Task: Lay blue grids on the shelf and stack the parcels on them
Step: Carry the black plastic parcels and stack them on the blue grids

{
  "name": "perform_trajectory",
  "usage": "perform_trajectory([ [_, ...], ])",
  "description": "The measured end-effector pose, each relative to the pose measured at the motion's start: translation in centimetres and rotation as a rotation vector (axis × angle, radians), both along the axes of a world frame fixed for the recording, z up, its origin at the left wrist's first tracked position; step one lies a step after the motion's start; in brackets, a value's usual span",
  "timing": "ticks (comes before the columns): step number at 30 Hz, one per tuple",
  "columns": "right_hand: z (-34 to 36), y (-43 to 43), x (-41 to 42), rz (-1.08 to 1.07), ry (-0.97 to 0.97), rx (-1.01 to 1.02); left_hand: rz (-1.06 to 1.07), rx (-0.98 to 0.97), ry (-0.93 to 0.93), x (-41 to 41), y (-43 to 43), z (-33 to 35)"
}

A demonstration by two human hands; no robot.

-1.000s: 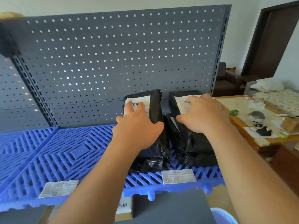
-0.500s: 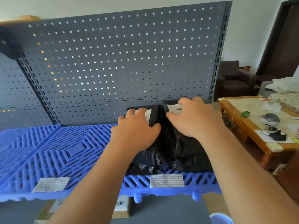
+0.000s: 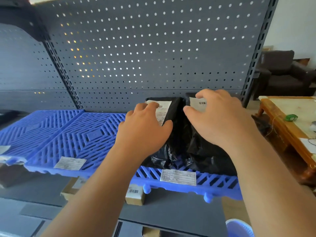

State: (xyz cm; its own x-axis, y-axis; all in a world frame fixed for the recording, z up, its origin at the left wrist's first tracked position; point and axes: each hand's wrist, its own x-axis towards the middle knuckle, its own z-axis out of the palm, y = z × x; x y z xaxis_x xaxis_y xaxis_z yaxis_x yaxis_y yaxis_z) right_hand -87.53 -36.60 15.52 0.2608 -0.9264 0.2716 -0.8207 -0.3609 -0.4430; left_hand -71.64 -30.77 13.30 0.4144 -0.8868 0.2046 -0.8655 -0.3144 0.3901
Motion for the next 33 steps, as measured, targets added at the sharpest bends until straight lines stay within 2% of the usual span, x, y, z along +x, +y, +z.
perform_trajectory([
  [8,-0.1,2.5,4.4,0.176,-0.02,-0.043,0.092,-0.07,0.043,3.6,4.3,-0.4],
  [15,0.8,7.2,11.8,0.315,-0.013,-0.072,0.236,-0.126,0.031,10.5,10.6,0.2],
  [25,-1.3,18.7,27.0,0.597,-0.001,0.008,0.528,-0.119,0.001,24.2,26.8,-1.1],
  [30,-2.7,26.2,34.9,0.702,0.052,-0.093,0.628,-0.089,-0.054,29.5,35.2,-2.3],
  [33,-3.5,30.2,39.1,0.767,0.063,-0.086,0.677,-0.074,-0.042,32.0,39.8,-3.5],
])
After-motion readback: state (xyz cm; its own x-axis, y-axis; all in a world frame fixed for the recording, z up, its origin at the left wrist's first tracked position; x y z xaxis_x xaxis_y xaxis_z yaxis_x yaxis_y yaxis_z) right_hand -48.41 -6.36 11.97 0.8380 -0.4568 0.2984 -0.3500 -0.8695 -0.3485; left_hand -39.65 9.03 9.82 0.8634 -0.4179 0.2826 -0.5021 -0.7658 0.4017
